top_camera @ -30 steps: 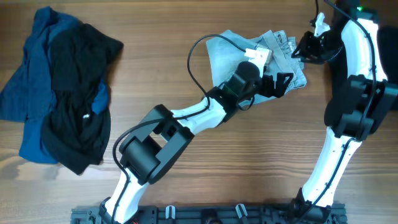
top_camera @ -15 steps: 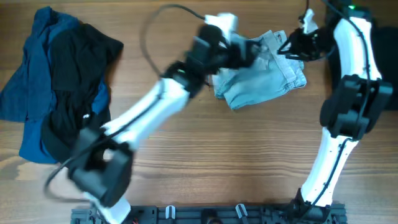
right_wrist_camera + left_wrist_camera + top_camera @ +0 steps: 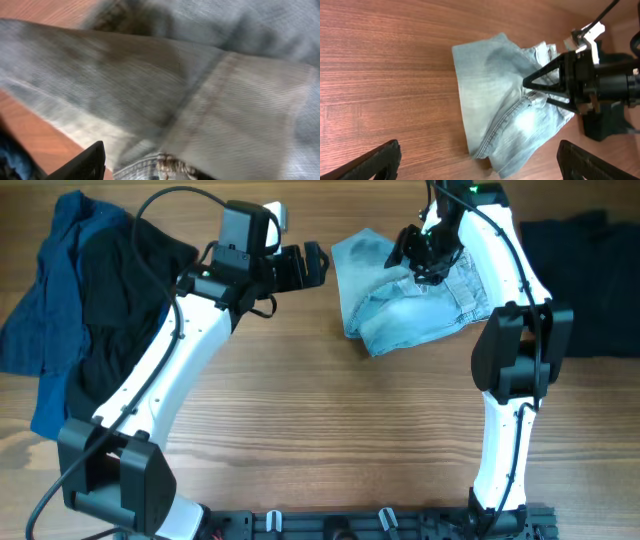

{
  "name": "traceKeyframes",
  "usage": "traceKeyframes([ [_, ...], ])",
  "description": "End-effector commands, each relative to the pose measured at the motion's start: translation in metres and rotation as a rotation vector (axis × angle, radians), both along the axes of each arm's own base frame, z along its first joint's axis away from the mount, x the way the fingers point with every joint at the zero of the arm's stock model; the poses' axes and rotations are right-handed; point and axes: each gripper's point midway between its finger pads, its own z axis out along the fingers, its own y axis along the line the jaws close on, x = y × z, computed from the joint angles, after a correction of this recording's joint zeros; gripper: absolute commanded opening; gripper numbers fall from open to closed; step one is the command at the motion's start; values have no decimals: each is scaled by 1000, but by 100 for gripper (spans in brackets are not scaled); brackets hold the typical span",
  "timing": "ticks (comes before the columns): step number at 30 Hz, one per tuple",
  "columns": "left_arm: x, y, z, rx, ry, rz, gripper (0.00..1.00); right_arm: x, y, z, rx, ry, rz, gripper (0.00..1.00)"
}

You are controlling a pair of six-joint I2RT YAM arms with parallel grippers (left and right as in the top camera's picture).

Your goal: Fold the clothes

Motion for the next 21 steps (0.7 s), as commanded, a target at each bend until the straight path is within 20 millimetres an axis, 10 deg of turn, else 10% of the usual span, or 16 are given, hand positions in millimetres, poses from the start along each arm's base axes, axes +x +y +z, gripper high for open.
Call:
traceKeyframes([
  [1, -3, 0, 7, 21, -34, -48, 100, -10, -18, 9, -99, 24, -49, 64],
  [7, -3, 0, 7, 21, -34, -47, 100, -31, -28, -11, -161, 104, -32, 54],
  [11, -3, 0, 7, 21, -34, -47, 100, -38, -29, -25, -165, 131, -23, 4],
  [21, -3, 0, 7, 21, -36, -46, 100, -20, -75, 17, -124, -7, 15, 4],
])
